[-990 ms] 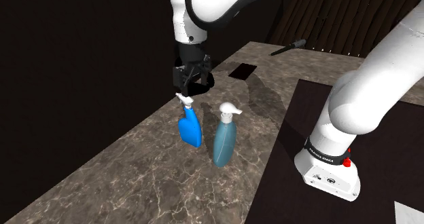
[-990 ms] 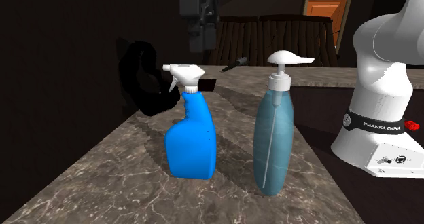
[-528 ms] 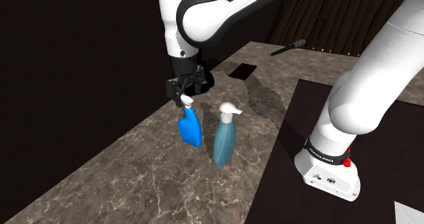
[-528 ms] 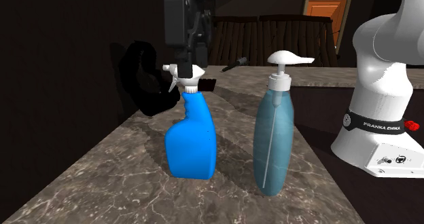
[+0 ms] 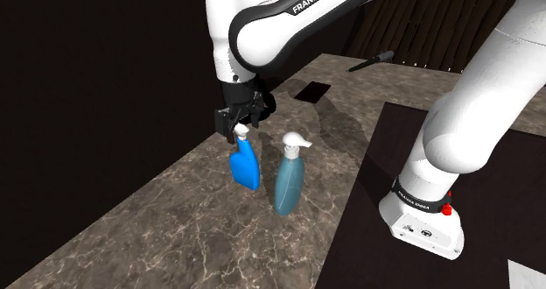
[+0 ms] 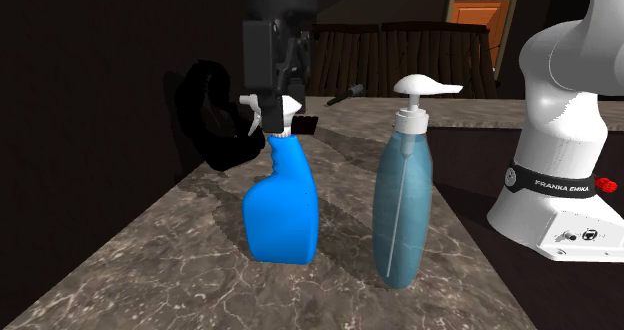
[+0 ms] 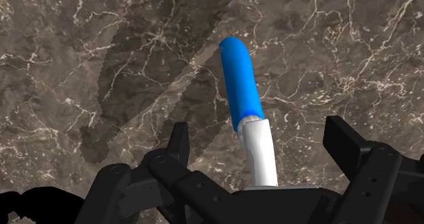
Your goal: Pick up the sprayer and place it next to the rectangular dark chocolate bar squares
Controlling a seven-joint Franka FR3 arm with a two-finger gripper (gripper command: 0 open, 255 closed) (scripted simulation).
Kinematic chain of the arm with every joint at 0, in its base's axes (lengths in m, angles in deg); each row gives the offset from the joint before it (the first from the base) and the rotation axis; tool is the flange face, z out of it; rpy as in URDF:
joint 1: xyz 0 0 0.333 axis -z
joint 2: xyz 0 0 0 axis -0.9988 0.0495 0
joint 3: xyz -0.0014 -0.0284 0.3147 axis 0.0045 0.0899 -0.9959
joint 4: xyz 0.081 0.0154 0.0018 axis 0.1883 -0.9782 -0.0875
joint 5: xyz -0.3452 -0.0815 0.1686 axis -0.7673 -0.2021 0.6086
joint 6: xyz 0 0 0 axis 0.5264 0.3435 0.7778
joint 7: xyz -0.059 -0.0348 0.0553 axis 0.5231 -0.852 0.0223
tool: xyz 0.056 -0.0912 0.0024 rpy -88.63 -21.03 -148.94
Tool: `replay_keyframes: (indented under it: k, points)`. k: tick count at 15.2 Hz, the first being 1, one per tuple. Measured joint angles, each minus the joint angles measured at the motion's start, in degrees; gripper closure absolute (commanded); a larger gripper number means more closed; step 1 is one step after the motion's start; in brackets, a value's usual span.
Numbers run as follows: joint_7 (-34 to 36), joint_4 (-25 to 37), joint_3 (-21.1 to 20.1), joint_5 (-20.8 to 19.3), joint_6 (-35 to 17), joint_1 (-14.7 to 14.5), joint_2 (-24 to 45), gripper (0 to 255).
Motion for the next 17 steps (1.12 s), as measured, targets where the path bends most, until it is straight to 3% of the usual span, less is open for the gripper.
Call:
replay_keyframes:
  k: [1, 2, 12, 17]
  points:
    - [0.0, 0.0, 0.0, 0.0, 0.0, 0.0, 0.0, 0]
    - [0.0, 0.0, 0.0, 0.0, 0.0, 0.0, 0.0, 255]
    - [0.0, 0.0, 0.0, 0.0, 0.0, 0.0, 0.0, 255]
    - [-0.3, 2.0, 0.3, 0.4, 3.2, 0.0, -1.2, 255]
